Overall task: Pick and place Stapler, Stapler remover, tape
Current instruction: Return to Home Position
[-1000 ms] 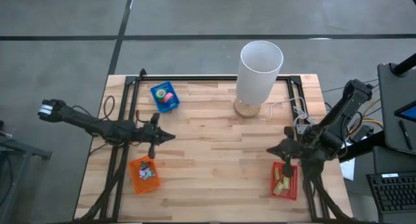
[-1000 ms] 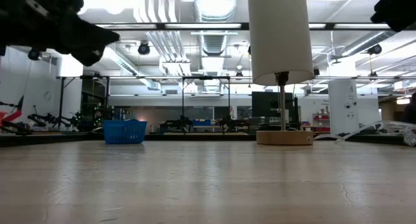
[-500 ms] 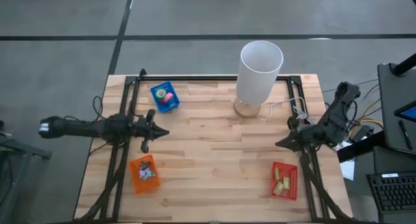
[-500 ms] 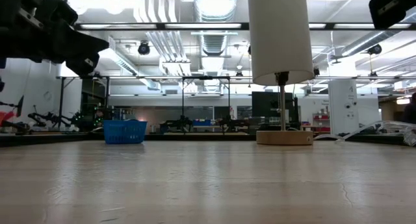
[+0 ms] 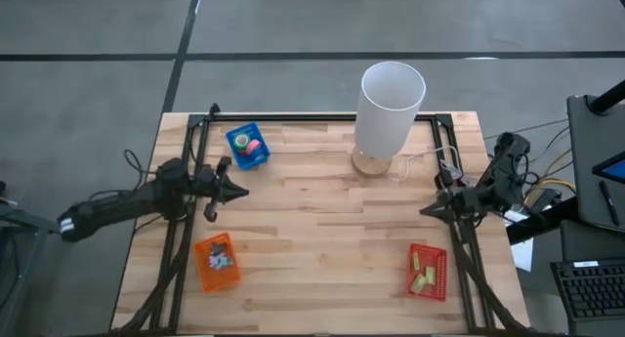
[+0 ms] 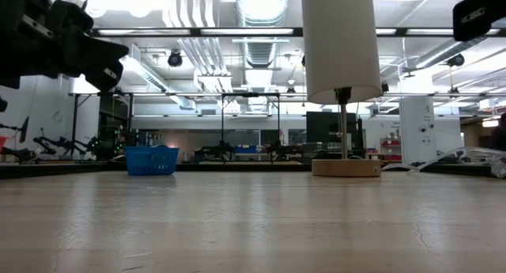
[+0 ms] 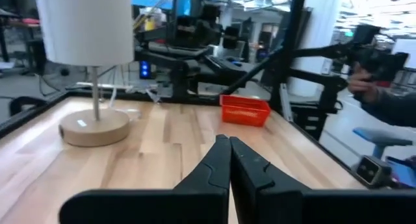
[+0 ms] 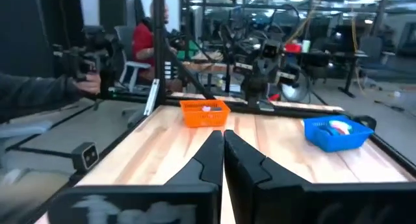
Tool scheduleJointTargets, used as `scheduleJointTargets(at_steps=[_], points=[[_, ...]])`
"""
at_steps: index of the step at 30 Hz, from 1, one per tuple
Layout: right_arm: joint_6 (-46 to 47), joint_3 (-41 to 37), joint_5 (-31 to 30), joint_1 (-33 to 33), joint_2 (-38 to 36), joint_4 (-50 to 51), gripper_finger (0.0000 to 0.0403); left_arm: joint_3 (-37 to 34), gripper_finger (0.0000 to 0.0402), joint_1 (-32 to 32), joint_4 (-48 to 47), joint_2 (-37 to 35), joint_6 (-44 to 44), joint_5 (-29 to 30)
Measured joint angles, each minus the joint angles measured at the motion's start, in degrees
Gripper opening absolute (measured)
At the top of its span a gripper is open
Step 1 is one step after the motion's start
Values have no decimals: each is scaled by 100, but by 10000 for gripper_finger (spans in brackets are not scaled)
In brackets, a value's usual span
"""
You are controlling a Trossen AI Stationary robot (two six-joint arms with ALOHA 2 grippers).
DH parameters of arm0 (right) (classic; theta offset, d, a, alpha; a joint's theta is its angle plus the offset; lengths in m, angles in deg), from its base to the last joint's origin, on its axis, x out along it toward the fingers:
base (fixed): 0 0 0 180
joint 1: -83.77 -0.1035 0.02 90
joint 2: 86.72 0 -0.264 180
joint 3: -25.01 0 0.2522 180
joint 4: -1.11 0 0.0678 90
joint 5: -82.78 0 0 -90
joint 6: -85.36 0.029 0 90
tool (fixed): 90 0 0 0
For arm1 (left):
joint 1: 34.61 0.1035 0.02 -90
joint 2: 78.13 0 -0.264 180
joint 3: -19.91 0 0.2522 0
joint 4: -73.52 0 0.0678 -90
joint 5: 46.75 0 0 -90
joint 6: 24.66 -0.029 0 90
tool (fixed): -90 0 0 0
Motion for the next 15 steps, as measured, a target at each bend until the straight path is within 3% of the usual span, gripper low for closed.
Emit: scheduleJointTargets(at_steps=[4, 7, 15], points=[[249, -296, -147, 0, 12, -29, 8, -144, 3, 339, 44, -186, 8, -211], [357, -635, -192, 24, -43, -35, 8, -176, 3, 482, -53, -301, 40, -44], [488, -1031, -295, 33, -231, -37, 8, -169, 20, 490, 20, -327, 1270, -12]])
